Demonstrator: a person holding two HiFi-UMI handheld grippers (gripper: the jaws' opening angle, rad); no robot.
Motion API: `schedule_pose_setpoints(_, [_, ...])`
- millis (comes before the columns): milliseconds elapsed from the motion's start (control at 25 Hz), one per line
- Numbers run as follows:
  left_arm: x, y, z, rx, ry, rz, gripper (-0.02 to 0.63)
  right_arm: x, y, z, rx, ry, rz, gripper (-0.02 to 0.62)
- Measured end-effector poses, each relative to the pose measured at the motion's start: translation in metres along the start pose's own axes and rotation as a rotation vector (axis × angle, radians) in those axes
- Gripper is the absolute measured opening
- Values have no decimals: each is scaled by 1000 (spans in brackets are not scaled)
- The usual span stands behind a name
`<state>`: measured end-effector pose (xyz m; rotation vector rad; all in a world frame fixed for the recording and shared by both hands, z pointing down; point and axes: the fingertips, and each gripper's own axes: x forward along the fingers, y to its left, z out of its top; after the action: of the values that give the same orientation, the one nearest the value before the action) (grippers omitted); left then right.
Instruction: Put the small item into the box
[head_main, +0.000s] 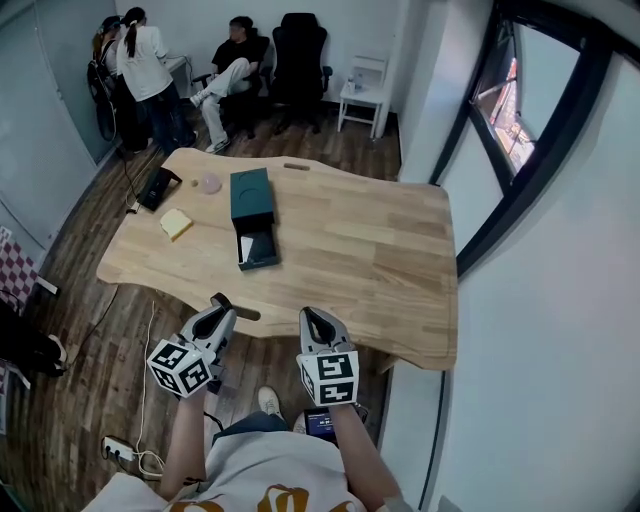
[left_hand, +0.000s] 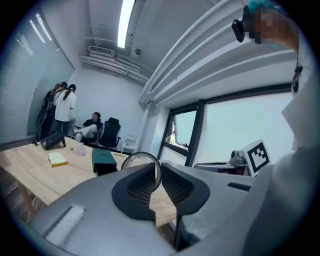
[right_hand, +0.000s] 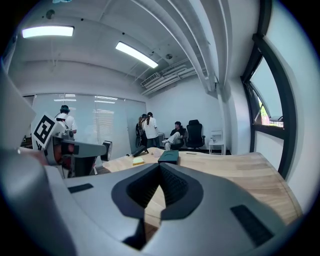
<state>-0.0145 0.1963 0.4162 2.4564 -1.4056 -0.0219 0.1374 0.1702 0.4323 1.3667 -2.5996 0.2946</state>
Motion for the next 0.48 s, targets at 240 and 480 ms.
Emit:
schedule_pose_setpoints(240, [17, 9, 0, -3, -8, 5, 40, 18, -17, -3, 6, 10, -4, 4])
schedule_pose_setpoints(480, [48, 43, 6, -10, -13, 8, 40, 57, -30, -1, -1, 20, -5, 5])
